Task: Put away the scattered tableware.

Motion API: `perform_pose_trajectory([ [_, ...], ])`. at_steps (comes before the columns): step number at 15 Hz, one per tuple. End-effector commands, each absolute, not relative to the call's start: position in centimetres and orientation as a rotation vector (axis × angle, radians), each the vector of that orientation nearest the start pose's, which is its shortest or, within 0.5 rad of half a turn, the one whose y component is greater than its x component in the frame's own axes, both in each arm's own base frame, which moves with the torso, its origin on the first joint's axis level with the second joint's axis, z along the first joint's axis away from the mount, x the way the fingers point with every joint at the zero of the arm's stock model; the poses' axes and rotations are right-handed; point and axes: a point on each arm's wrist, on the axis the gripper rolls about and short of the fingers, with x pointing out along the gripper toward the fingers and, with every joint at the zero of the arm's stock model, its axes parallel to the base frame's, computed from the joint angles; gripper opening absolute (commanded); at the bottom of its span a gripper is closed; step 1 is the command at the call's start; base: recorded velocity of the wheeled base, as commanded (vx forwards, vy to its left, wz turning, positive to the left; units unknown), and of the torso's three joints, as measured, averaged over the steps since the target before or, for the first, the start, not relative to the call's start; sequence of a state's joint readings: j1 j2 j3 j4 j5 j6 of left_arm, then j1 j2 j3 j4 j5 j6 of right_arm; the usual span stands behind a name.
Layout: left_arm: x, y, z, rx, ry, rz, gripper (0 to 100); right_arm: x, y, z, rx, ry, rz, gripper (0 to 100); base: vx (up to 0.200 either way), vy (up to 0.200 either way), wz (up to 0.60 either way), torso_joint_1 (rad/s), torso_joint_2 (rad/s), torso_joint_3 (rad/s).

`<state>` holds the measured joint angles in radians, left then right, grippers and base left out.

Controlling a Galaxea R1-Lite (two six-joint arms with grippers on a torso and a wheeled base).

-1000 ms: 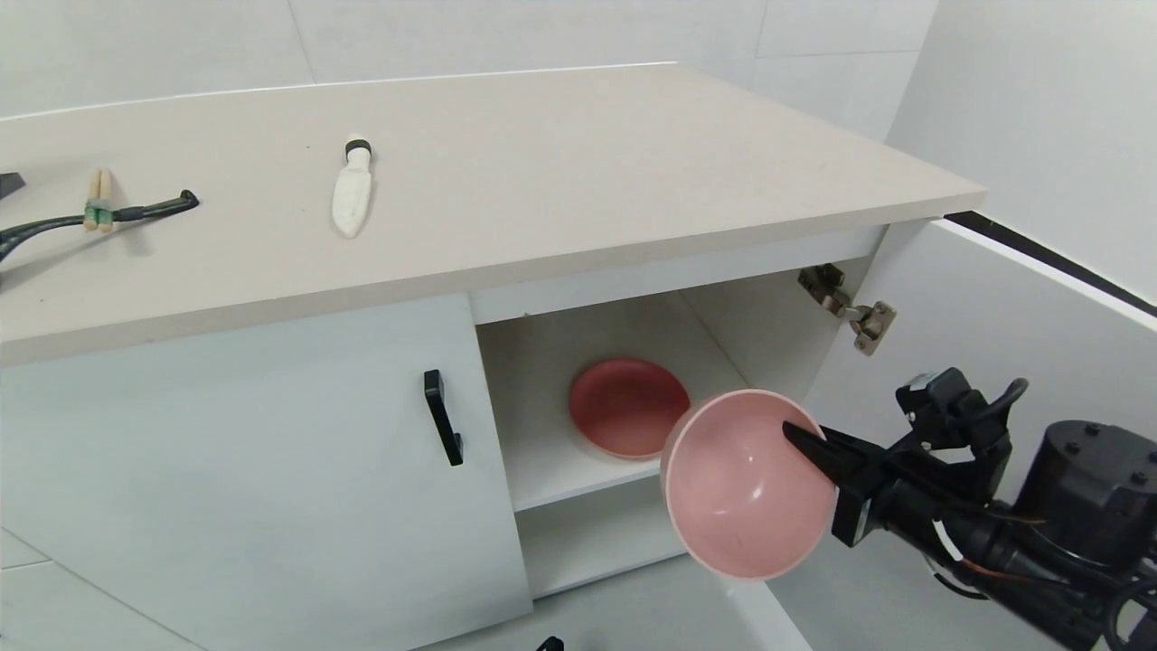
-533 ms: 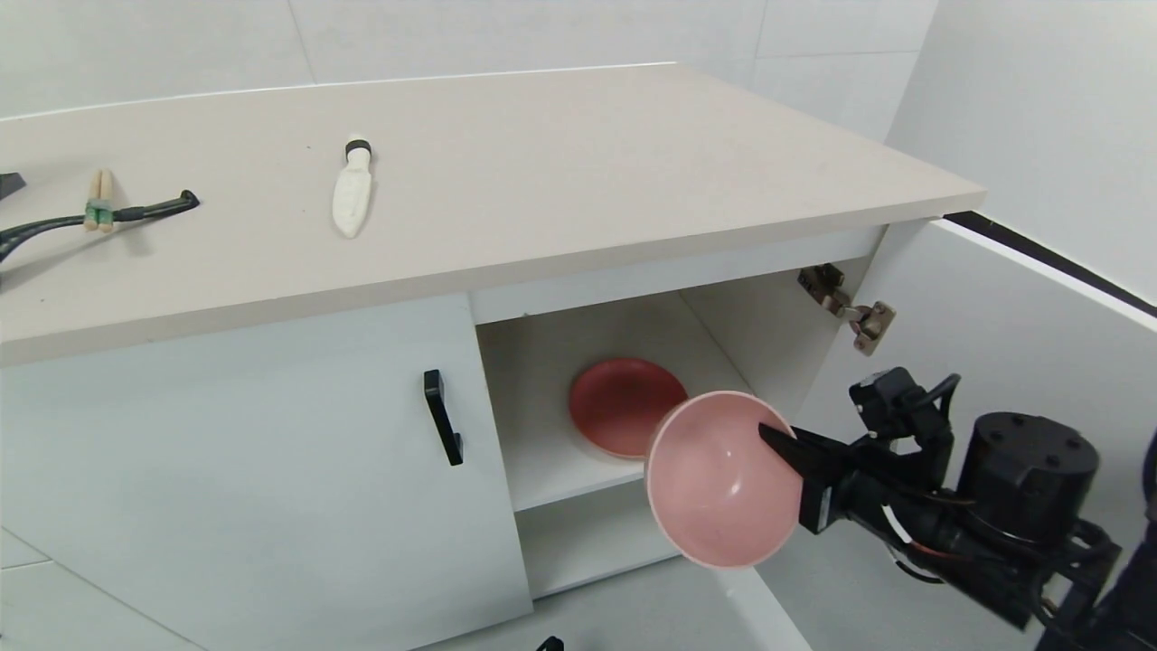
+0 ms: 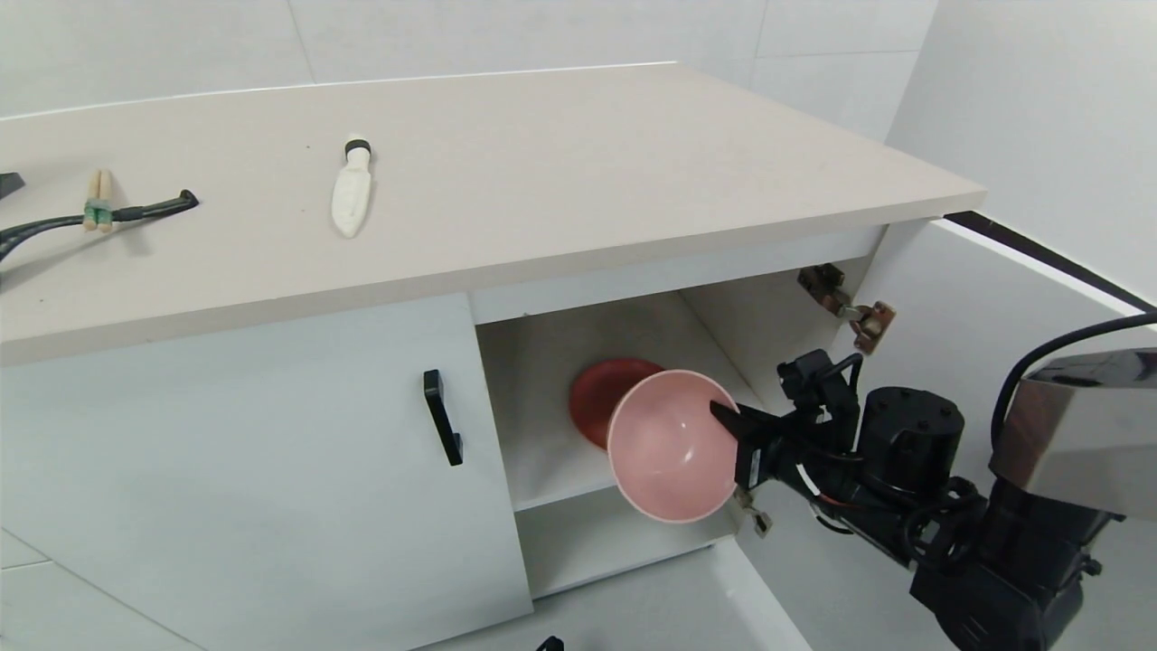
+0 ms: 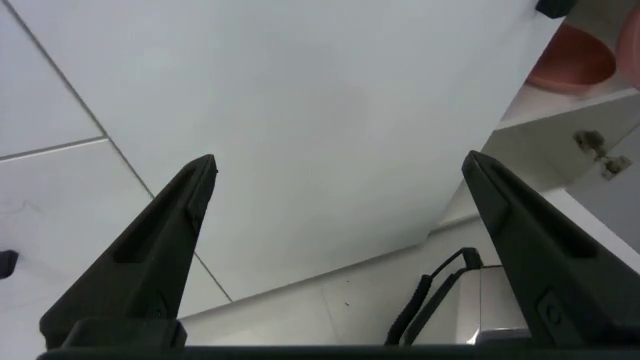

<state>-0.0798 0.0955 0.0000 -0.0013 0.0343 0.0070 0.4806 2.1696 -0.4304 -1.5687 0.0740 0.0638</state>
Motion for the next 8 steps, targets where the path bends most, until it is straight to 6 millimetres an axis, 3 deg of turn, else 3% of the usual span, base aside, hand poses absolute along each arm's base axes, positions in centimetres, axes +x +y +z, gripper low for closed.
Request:
perform_pose_trajectory([
  [1, -1.6, 0.1, 7.7, 0.011, 0.088, 0.02, 100, 30.3, 15.5, 6.0, 0.113, 0.093, 0.541, 0, 0.0, 0.0, 0.0, 0.0, 0.0, 0.0],
  [4, -1.8, 0.0, 7.7, 0.005, 0.06, 0.067, 100, 31.9, 16.4, 5.4, 0.111, 0.11, 0.549, 0, 0.0, 0.0, 0.0, 0.0, 0.0, 0.0],
  [6, -1.8, 0.0, 7.7, 0.012, 0.06, 0.067, 100, 34.1, 17.3, 6.2, 0.121, 0.061, 0.547, 0, 0.0, 0.0, 0.0, 0.0, 0.0, 0.0],
  [8, -1.9, 0.0, 7.7, 0.009, 0.052, 0.049, 100, 36.3, 17.3, 6.7, 0.107, 0.145, 0.528, 0, 0.0, 0.0, 0.0, 0.0, 0.0, 0.0],
])
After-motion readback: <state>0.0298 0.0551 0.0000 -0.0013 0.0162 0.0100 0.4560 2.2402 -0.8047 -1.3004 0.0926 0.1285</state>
